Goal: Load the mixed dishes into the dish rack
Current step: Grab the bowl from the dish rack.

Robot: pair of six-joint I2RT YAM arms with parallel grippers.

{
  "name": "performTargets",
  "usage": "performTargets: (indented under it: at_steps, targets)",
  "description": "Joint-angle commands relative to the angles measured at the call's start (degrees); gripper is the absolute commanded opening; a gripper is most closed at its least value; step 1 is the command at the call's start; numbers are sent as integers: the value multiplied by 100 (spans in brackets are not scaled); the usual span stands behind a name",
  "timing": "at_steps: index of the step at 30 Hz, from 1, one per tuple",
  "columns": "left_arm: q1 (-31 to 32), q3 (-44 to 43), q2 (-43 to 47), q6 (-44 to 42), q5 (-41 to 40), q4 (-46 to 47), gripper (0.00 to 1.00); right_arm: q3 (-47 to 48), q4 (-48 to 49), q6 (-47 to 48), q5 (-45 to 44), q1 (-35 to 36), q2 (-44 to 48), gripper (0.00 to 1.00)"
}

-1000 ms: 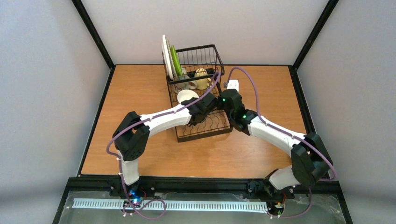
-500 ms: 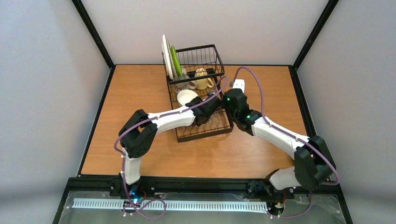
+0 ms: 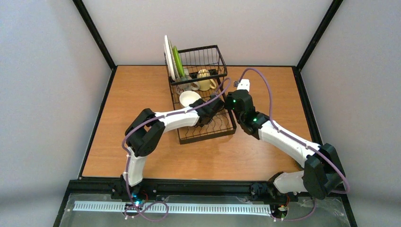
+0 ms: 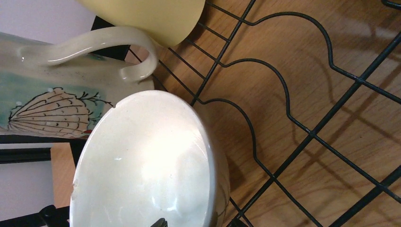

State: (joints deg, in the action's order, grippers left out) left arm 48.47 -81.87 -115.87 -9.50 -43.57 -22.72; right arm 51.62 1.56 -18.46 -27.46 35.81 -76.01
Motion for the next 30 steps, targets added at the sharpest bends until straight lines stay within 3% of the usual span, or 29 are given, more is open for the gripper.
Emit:
performTargets:
  at_steps: [1, 5, 10, 16, 19, 21, 24, 30]
  targets:
    - [-119, -223, -87, -57, 190, 30, 76, 18, 125, -12, 138, 47, 48, 84]
    - [-216, -262, -124, 3, 393, -38, 74, 28, 133, -2, 115, 53, 13, 84]
    - [-362, -500, -230, 177, 758, -393, 62, 63, 125, -6, 75, 40, -60, 84]
    - [-388, -579, -315, 311, 872, -548, 57, 46, 52, -49, 39, 49, -6, 84]
    - [-399, -671, -346, 381, 889, -690, 42, 26, 32, -56, 31, 51, 52, 84]
    - [-400, -740, -372, 470, 857, -803, 21, 28, 9, -66, 28, 41, 68, 84]
    - [-396, -803, -386, 612, 837, -942, 4, 16, -22, -99, 30, 42, 98, 84]
    - [-399, -837, -251, 882, 841, -1143, 0, -17, -95, -140, 43, 47, 204, 84]
